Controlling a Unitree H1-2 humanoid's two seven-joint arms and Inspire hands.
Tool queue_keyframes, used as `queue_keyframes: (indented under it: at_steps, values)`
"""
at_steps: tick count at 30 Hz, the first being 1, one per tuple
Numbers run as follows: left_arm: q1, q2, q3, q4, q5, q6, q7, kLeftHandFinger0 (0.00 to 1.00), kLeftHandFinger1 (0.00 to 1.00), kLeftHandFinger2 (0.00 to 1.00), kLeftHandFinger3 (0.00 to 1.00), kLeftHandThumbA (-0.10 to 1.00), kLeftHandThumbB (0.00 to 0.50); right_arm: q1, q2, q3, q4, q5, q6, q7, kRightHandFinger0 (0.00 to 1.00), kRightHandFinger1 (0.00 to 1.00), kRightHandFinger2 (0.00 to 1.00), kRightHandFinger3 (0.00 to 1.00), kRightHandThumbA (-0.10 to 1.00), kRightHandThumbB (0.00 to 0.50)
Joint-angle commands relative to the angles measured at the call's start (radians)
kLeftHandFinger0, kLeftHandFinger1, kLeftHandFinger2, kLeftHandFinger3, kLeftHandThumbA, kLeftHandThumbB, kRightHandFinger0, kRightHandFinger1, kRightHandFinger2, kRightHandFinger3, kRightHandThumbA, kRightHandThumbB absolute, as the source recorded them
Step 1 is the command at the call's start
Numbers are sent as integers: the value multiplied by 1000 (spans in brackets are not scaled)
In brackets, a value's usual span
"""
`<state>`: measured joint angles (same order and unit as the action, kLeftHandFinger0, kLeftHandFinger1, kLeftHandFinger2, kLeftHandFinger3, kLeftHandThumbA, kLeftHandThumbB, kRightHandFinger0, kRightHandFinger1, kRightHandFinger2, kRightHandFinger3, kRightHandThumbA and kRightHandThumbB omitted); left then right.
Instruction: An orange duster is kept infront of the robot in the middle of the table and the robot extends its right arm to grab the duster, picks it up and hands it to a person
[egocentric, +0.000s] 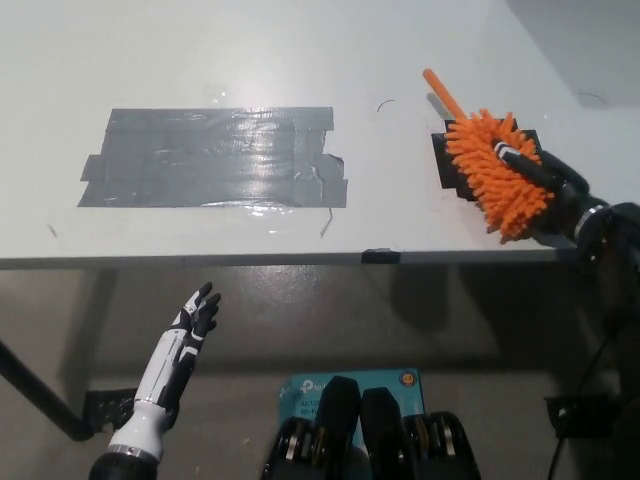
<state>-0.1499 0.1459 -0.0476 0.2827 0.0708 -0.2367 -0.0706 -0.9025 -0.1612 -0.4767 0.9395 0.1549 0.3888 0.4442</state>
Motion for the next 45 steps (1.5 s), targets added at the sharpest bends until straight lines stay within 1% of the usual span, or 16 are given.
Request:
queue_keyframes:
  at_steps: [1,4,7,13,15,17,21,25,30,31,32,38,39,42,44,45]
  values:
    - [-41,21,14,-28,-16,-32,-12,1000,1000,1000,1000,948,201,1,71,-55,-132,328,81,114,0,382,727,1000,-100,74]
    - [-40,22,14,-35,-14,-23,-11,1000,1000,1000,1000,946,202,15,86,-51,-145,377,81,100,0,375,718,1000,-100,69]
    - [-37,22,13,-39,-7,-18,-8,1000,1000,1000,1000,951,203,38,110,-45,-170,419,81,72,0,378,703,1000,-100,86]
    - [-36,23,11,-36,0,-36,-3,1000,1000,1000,1000,955,199,60,133,-15,-195,493,81,13,0,351,670,1000,-100,117]
    - [-39,24,11,-32,3,-34,-1,1000,1000,1000,1000,956,201,66,143,-7,-209,504,81,-24,0,348,674,1000,-100,94]
    - [-40,23,12,-27,-2,-40,-4,1000,1000,1000,1000,945,196,70,145,1,-211,507,81,-28,0,337,664,1000,-100,84]
    - [-38,23,12,-43,0,-20,-5,1000,1000,1000,1000,949,205,73,145,21,-206,538,81,-47,0,337,661,1000,-100,83]
    - [-41,26,9,-45,16,-18,3,1000,1000,1000,1000,969,214,75,136,53,-208,569,81,-74,0,325,632,1000,-100,65]
    - [-45,28,8,-44,15,-20,0,1000,1000,1000,1000,962,206,77,130,78,-210,608,81,-112,0,328,636,1000,-100,83]
    - [-45,28,8,-44,15,-20,0,1000,1000,1000,1000,962,206,77,130,78,-210,608,81,-112,0,328,636,1000,-100,83]
    - [-45,29,7,-45,21,-16,4,1000,1000,1000,1000,964,218,81,125,95,-214,629,81,-120,0,328,638,1000,-100,82]
    - [-44,30,8,-47,23,-15,5,1000,1000,1000,1000,960,209,85,112,133,-216,673,81,-127,0,323,631,1000,-100,76]
    - [-46,30,9,-42,20,-21,3,1000,1000,1000,1000,952,209,85,110,137,-217,679,81,-130,0,333,645,1000,-100,88]
    - [-49,29,7,-39,24,-19,5,1000,1000,1000,1000,955,216,85,104,152,-219,703,81,-147,0,348,667,1000,-100,91]
    - [-49,29,8,-40,22,-17,4,1000,1000,1000,1000,955,217,89,101,164,-227,715,81,-143,0,351,692,1000,-100,112]
    - [-48,29,8,-40,22,-18,3,1000,1000,1000,1000,955,214,90,98,170,-228,709,81,-135,0,327,779,1000,-100,142]
